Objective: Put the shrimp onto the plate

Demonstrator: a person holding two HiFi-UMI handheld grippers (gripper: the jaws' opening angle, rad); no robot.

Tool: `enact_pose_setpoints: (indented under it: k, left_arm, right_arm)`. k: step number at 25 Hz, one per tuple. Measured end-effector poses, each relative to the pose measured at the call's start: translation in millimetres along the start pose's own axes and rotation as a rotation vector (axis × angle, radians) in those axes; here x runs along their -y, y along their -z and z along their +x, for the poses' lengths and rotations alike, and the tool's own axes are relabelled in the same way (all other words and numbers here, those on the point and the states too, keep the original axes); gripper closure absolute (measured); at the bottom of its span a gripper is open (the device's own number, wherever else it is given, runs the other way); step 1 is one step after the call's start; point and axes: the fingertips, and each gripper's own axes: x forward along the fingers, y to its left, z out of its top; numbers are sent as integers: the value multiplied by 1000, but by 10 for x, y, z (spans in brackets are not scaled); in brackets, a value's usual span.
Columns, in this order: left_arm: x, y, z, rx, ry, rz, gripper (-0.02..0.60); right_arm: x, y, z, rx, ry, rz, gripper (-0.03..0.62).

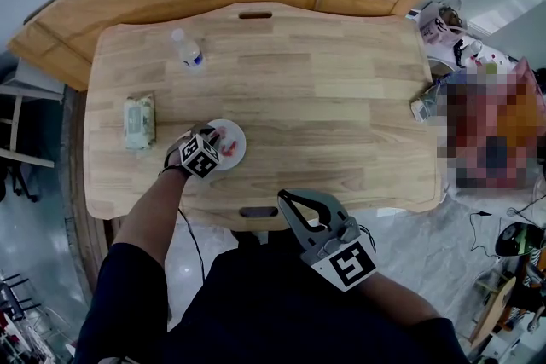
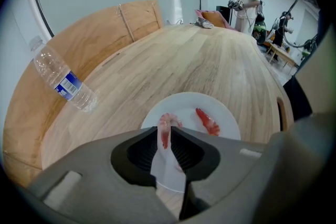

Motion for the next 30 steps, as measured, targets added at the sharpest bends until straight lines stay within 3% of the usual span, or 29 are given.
enact_pose_setpoints:
  k: [11, 20, 24, 30]
  left_arm:
    - [5, -251, -726, 238, -116, -226, 514]
    - [238, -352, -1403, 402, -147, -339, 514]
    - [430, -466, -1771, 489, -154, -361, 515]
    - [758, -678, -2370, 603, -131, -326, 515]
  right_arm:
    - [-174, -202, -54, 34, 3, -38, 585]
    - [-463, -320, 7, 51, -18, -62, 585]
    - [-558, -403, 3, 78, -17, -74, 585]
    - [-767, -460, 1, 90, -26, -97, 585]
